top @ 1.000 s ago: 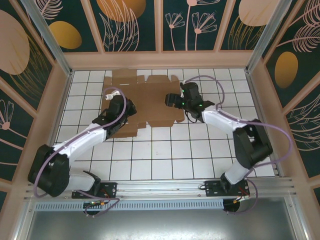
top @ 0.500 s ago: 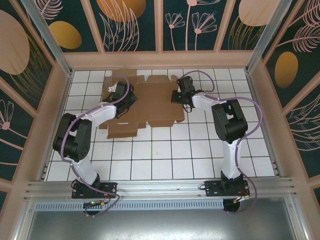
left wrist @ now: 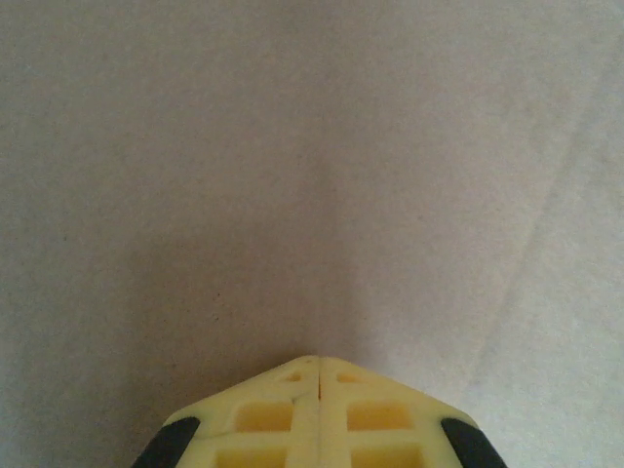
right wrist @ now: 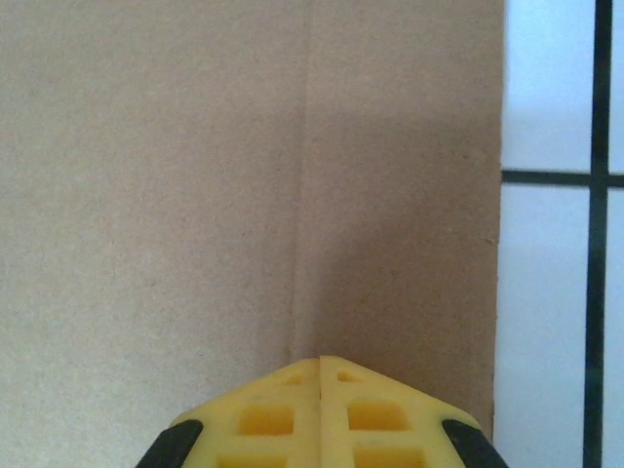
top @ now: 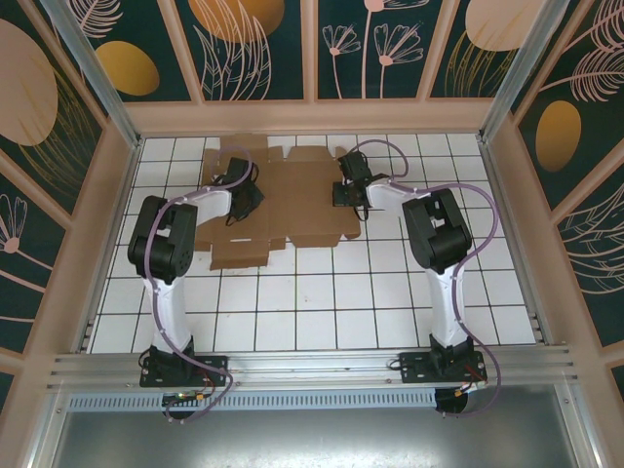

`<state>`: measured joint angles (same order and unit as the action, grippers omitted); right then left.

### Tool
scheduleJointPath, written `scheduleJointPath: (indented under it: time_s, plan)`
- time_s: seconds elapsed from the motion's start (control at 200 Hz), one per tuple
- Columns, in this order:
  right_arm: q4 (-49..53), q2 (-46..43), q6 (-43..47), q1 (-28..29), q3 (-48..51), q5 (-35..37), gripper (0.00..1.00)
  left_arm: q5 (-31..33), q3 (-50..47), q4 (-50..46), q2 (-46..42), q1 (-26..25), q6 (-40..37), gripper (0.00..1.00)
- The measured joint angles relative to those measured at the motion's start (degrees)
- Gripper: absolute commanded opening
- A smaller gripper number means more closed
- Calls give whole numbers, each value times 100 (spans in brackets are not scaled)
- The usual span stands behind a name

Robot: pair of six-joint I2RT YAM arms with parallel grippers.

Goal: Fold the paper box

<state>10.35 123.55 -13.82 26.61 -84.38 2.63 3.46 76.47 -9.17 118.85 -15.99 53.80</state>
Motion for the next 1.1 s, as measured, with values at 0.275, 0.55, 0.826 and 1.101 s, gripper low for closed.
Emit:
scheduleJointPath:
  time_s: [0.275, 0.55, 0.826, 1.101]
  plan:
    - [-162, -1263, -133, 522, 1781, 173, 0, -313, 1497, -511, 918, 50, -332, 0]
    - [-256, -1698, -599, 1923, 2341, -970, 0, -1110, 2769, -706, 1722, -317, -791, 0]
    - [-1847, -1558, -1217, 1875, 2317, -2041, 0, -2990, 2975, -450, 2041, -1263, -1130, 0]
    - [-2758, -3624, -1309, 1366, 3512, -1853, 0, -2916, 2520, -647, 1169, -903, -1609, 0]
